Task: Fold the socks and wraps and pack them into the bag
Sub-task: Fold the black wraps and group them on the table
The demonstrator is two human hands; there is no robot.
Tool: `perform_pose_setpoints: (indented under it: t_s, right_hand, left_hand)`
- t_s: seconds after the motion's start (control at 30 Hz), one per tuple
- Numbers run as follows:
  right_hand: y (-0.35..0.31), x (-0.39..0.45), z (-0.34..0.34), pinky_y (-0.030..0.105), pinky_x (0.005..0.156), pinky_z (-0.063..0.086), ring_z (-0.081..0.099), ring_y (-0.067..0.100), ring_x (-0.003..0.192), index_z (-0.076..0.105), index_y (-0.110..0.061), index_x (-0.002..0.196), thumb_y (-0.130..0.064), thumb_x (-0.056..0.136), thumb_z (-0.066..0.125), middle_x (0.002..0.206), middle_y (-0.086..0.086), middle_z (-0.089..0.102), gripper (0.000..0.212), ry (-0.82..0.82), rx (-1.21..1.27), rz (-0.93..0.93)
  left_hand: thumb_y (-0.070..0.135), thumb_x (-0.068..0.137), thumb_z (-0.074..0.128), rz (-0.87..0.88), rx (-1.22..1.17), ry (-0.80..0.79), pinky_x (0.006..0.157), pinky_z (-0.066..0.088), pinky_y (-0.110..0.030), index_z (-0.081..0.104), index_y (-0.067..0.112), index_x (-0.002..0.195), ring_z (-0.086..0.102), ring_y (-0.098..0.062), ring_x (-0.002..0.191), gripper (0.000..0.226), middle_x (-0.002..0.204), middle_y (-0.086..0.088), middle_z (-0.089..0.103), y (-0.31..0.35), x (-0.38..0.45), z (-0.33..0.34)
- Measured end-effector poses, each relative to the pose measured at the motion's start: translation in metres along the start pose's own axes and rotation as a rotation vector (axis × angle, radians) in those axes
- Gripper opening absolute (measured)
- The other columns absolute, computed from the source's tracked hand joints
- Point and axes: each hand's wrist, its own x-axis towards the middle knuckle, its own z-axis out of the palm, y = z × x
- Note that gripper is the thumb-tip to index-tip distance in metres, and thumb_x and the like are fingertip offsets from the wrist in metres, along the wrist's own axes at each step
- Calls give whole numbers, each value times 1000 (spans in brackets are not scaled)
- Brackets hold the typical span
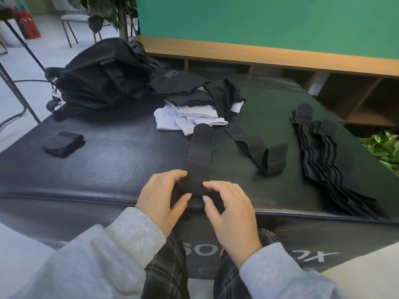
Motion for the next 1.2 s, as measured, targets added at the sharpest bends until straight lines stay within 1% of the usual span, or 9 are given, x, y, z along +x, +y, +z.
perform_pose_setpoints:
  t_s: [0.27,0.4,0.53,0.73,0.83,0.93,1.07,1.17,1.2]
  right_hand:
    - [0,0,0,16,76,42,50,-4,95,63,-30,100,-33,83,47,94,-29,51,24,-13,-2,-17]
    - [-1,0,-1,14,75,42,50,-4,94,62,-31,101,-33,82,47,94,-31,49,24,-12,3,-14]
    - [-1,0,0,9,74,40,50,-2,88,53,-37,102,-30,80,48,88,-31,46,24,10,39,5]
    - [1,0,-1,11,78,40,49,0,90,56,-35,96,-31,81,52,92,-26,47,15,11,64,10]
    - [-1,1,-2,8,84,36,48,-3,96,51,-36,96,-32,83,48,100,-24,49,14,16,105,14]
    - [-3,0,-3,12,91,37,49,-10,104,52,-39,100,-36,86,45,103,-33,52,15,1,161,39]
    - [-3,-2,-5,26,82,48,56,0,93,52,-42,100,-44,87,43,96,-26,58,16,-19,236,93]
    - [-5,-2,-8,20,78,48,58,2,90,50,-50,89,-40,86,51,98,-22,58,10,9,291,116]
    - [-6,-2,-8,15,77,46,58,1,90,48,-53,89,-37,85,54,98,-22,58,18,12,305,128]
  left_hand:
    - [13,74,76,106,59,41,77,45,-29,56,16,119,55,-15,90,49,96,4,61,-8,-1,4]
    - [35,81,53,127,51,40,84,41,-26,43,29,123,47,-7,99,44,104,5,62,-10,-1,4]
    - [33,79,41,135,60,18,86,38,-21,44,29,121,45,-7,98,41,101,3,61,-13,-1,6]
    - [14,74,61,182,65,85,85,35,-11,61,20,108,43,-7,89,34,96,7,51,-21,0,8]
    - [21,79,59,193,45,97,89,27,-3,65,16,101,43,-6,88,23,97,12,44,-20,0,8]
    - [33,85,49,183,-10,76,91,29,-4,63,19,99,46,-5,94,24,103,9,52,-17,1,6]
    - [41,86,45,97,-58,-5,79,39,-13,64,14,97,51,-4,87,34,94,6,62,-9,-1,-1]
    - [31,90,57,-13,-148,-9,73,37,-6,55,32,94,55,-1,86,5,91,16,56,-1,-4,-4]
    - [23,88,58,-57,-192,16,73,38,-4,48,38,93,55,2,89,18,92,17,56,1,-5,-3]
